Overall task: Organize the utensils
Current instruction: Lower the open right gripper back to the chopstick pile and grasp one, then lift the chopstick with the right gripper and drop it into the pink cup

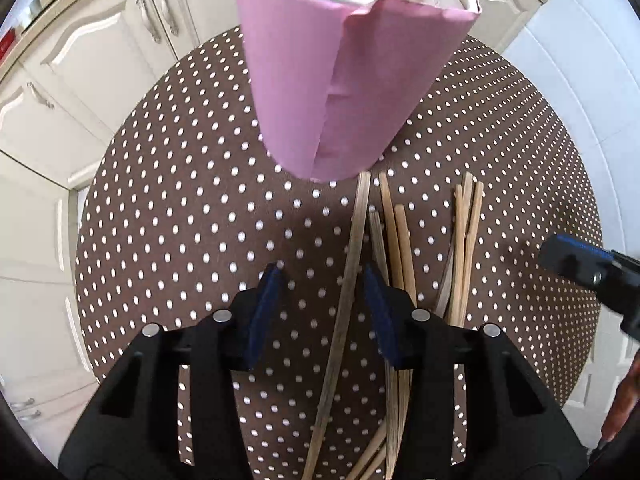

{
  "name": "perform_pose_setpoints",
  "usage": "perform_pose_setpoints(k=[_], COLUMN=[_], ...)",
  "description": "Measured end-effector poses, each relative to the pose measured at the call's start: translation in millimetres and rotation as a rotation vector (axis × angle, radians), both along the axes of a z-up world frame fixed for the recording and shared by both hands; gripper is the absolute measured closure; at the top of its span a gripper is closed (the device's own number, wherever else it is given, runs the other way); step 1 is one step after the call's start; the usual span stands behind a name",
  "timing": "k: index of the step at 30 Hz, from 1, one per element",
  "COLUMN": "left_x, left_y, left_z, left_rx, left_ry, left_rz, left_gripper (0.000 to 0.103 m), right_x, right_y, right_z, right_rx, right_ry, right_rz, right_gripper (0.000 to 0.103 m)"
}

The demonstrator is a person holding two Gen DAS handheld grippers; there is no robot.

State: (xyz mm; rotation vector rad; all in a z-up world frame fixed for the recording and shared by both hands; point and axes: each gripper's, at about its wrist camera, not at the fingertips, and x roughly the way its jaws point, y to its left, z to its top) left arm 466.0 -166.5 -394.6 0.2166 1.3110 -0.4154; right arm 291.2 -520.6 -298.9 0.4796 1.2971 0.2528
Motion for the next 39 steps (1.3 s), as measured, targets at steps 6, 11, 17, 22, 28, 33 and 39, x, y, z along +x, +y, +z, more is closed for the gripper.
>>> perform_pose_setpoints(k=[6, 11, 17, 22, 28, 33, 39], left_x=[5.6, 3.1, -5.8, -19.6, -38.6, -46.6, -47.0], left_y=[-5.9, 9.1, 34.1, 53.5, 61.9, 63.0, 65.8], left_z=[0.4, -1.7, -4.0, -6.9, 1.0, 3.7, 10.9], left_rx=[0.025, 0.007, -0.035, -0.052, -0.062, -0.059, -0.08], left_ry=[-0.032, -0.022, 0.005, 0.018, 0.03, 0.028, 0.029], left_rz=[-0.005, 0.011, 0.062, 0.083, 0.102, 0.107, 0.129], left_gripper=[0.082, 0.091, 0.096, 0.096, 0.096, 0.097, 0.097], right_x=[5.5, 7.7, 9.1, 10.5, 11.3, 16.8, 20.7], right_y=[13.3, 27.2, 40.5, 44.9, 50.2, 48.5, 55.9], right_z=[-10.8, -23.9, -29.1, -27.0, -30.2, -32.1, -32.0], right_rx=[0.056, 0.069, 0.036, 0.007, 0.0, -0.034, -0.043], right_ry=[0.061, 0.125, 0.146, 0.148, 0.178, 0.179, 0.175], right_rz=[0.024, 0.048, 0.079, 0.086, 0.069, 0.093, 0.118], right_gripper=[0.079, 0.079, 0.079, 0.082, 0.091, 0.095, 0.097])
